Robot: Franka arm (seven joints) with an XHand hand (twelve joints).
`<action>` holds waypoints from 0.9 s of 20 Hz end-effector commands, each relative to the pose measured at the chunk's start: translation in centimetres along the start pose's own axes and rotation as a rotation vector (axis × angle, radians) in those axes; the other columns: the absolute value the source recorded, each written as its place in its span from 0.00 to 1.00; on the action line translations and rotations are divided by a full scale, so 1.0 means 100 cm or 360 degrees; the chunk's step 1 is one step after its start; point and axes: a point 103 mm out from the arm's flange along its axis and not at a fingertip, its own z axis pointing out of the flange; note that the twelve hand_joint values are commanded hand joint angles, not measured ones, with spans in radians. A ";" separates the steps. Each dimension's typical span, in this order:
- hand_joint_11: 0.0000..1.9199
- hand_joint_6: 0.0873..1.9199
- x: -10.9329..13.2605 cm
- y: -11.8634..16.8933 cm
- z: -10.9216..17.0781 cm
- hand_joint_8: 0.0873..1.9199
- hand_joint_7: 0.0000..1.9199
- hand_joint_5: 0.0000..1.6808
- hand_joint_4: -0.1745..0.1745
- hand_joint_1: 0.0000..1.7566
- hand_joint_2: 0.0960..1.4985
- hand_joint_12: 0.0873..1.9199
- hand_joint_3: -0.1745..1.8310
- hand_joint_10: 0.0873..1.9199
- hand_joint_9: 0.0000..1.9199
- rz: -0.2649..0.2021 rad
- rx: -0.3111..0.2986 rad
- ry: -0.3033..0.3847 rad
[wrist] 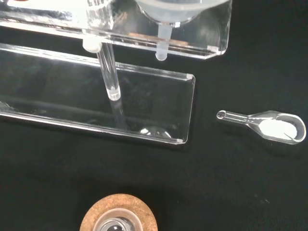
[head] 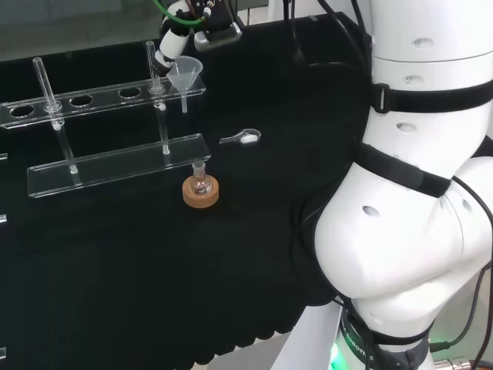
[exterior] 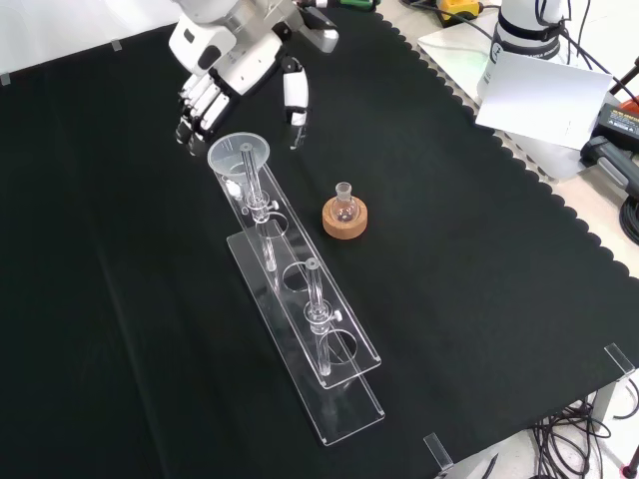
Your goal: Pick up the funnel from the transparent funnel stand.
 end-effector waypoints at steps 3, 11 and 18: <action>0.02 0.00 -0.001 0.013 0.011 0.00 0.00 0.03 0.68 0.33 0.46 0.82 0.20 0.32 0.00 -0.0015 0.0034 -0.0004; 0.04 0.00 -0.002 0.020 0.019 0.00 0.00 0.03 0.68 0.33 0.45 0.83 0.20 0.41 0.00 -0.0066 0.0028 -0.0064; 0.08 0.00 -0.004 0.022 0.021 0.00 0.03 0.06 0.65 0.41 0.43 0.82 0.22 0.45 0.04 -0.0076 0.0012 -0.0100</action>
